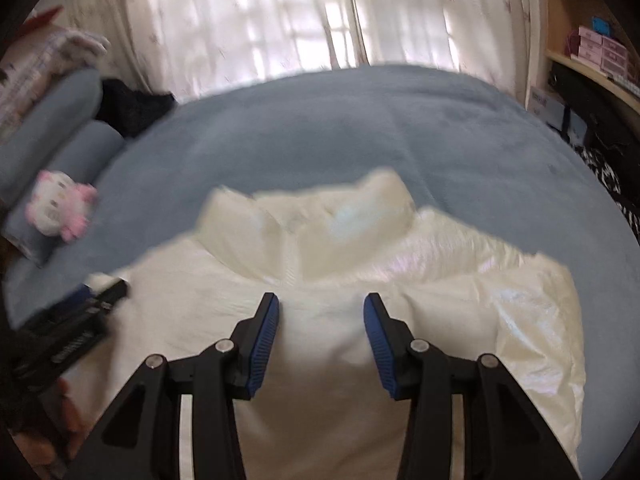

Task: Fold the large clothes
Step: 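Release the jacket with the right gripper and move both tools over the hem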

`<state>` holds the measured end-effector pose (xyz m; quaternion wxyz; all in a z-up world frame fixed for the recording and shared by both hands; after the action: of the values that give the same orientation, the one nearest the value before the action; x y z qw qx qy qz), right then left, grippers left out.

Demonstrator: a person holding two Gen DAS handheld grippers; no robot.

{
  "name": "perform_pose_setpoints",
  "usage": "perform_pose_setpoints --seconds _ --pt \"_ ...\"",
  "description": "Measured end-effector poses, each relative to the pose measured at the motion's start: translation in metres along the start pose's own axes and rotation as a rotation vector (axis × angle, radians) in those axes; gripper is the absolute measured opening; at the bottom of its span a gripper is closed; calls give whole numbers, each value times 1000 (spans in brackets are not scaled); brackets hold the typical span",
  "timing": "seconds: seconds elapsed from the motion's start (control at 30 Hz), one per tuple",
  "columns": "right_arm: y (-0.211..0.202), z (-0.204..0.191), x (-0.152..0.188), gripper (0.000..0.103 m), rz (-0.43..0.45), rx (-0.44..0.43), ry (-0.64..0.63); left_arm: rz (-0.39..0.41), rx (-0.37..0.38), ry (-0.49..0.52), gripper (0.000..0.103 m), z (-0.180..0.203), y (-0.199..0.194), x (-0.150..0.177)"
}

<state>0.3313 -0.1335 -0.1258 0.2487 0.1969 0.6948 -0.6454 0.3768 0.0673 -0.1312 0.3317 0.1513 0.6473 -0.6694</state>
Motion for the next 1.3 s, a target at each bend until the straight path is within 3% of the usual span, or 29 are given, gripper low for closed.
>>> perform_pose_setpoints --seconds 0.2,0.47,0.53,0.67,1.0,1.17,1.3 --pt "-7 3 37 44 -63 -27 -40 -44 36 118 67 11 4 17" --pt "-13 -1 67 44 38 2 -96 7 13 159 74 13 5 38" --pt "-11 -2 72 44 76 10 -118 32 -16 175 85 10 8 41" --pt "-7 0 76 44 103 10 -140 36 -13 136 94 0 14 45" --pt "-11 1 73 44 74 20 -158 19 -25 112 95 -5 8 46" --pt "-49 6 67 45 97 9 -122 -19 -1 34 95 -18 -16 44" --pt "-82 15 72 45 102 -10 -80 -8 2 31 95 -24 -46 47"
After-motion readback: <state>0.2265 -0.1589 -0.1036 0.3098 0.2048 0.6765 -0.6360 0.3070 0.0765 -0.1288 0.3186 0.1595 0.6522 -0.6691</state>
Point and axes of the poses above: each gripper's, at about its wrist camera, not at the fingertips, and y roughly the way its jaws point, z to its right, x to its underside, the point moved 4 cm from there along y, roughly the way its jaws point, and after that the axes turned 7 degrees about -y, right-handed, at the moved point
